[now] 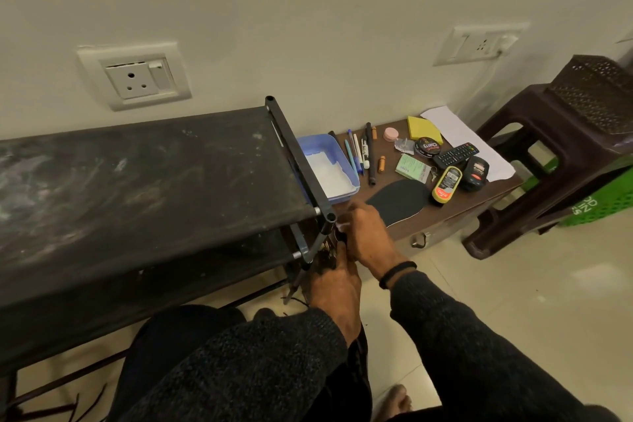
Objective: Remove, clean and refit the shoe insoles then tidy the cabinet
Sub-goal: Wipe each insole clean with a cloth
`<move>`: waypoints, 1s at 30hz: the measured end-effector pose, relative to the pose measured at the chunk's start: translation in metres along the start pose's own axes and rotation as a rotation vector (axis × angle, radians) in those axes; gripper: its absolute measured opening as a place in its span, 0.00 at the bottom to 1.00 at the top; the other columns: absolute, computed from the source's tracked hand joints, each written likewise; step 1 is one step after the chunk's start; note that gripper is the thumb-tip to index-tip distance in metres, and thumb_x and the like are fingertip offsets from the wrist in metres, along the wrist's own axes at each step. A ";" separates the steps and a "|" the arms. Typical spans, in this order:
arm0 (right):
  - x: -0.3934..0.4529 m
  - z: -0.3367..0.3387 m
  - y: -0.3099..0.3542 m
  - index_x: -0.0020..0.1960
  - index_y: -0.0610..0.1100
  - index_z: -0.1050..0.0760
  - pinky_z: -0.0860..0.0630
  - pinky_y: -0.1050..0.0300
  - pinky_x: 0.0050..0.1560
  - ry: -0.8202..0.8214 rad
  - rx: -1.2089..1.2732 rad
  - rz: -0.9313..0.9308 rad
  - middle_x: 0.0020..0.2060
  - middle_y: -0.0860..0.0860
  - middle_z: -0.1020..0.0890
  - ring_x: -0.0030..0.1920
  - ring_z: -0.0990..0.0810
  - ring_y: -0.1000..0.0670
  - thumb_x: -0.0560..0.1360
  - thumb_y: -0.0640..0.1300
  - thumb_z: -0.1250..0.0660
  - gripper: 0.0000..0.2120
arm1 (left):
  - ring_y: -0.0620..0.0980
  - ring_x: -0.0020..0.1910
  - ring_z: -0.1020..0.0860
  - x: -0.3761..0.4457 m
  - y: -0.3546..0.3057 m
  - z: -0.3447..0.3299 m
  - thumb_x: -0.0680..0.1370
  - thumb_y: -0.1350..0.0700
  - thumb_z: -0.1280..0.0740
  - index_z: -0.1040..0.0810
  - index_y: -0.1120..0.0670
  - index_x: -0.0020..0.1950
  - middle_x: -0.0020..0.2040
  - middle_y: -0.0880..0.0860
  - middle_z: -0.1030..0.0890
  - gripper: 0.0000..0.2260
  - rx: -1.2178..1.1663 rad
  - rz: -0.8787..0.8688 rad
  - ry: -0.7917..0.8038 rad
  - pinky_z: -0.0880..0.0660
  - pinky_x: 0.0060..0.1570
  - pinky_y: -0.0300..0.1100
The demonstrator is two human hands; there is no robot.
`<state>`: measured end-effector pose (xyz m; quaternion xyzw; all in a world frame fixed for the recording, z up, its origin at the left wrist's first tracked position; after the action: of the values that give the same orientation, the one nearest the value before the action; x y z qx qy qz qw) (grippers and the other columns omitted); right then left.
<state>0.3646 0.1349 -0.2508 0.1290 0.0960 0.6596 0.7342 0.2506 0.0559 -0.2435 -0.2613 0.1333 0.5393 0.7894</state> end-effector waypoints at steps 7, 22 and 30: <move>0.004 0.013 -0.023 0.60 0.45 0.20 0.20 0.52 0.57 0.049 -0.028 -0.020 0.57 0.46 0.21 0.56 0.22 0.47 0.78 0.41 0.30 0.11 | 0.62 0.67 0.27 0.004 0.001 0.000 0.76 0.58 0.26 0.63 0.53 0.82 0.79 0.60 0.41 0.51 0.065 -0.020 0.055 0.28 0.65 0.59; -0.019 0.001 0.008 0.55 0.41 0.19 0.18 0.52 0.51 0.038 0.075 0.075 0.52 0.48 0.19 0.50 0.20 0.48 0.76 0.37 0.33 0.09 | 0.62 0.74 0.38 -0.004 0.004 -0.014 0.74 0.43 0.26 0.65 0.52 0.82 0.81 0.51 0.68 0.54 0.203 -0.078 0.017 0.31 0.69 0.58; -0.045 0.018 0.012 0.53 0.41 0.15 0.22 0.60 0.49 -0.004 0.036 0.230 0.52 0.45 0.18 0.50 0.19 0.47 0.73 0.34 0.27 0.09 | 0.63 0.74 0.37 -0.002 0.004 -0.020 0.74 0.41 0.26 0.67 0.53 0.81 0.80 0.51 0.70 0.55 0.225 -0.070 0.010 0.32 0.68 0.57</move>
<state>0.3535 0.0901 -0.2312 0.1534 0.0909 0.7374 0.6515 0.2476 0.0446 -0.2598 -0.1782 0.1876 0.4917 0.8314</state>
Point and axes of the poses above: each hand's wrist, its own x-axis towards the middle knuckle, its own z-axis out of the back of the hand, y = z × x, the point moved 5 cm from there along x, towards the middle knuckle
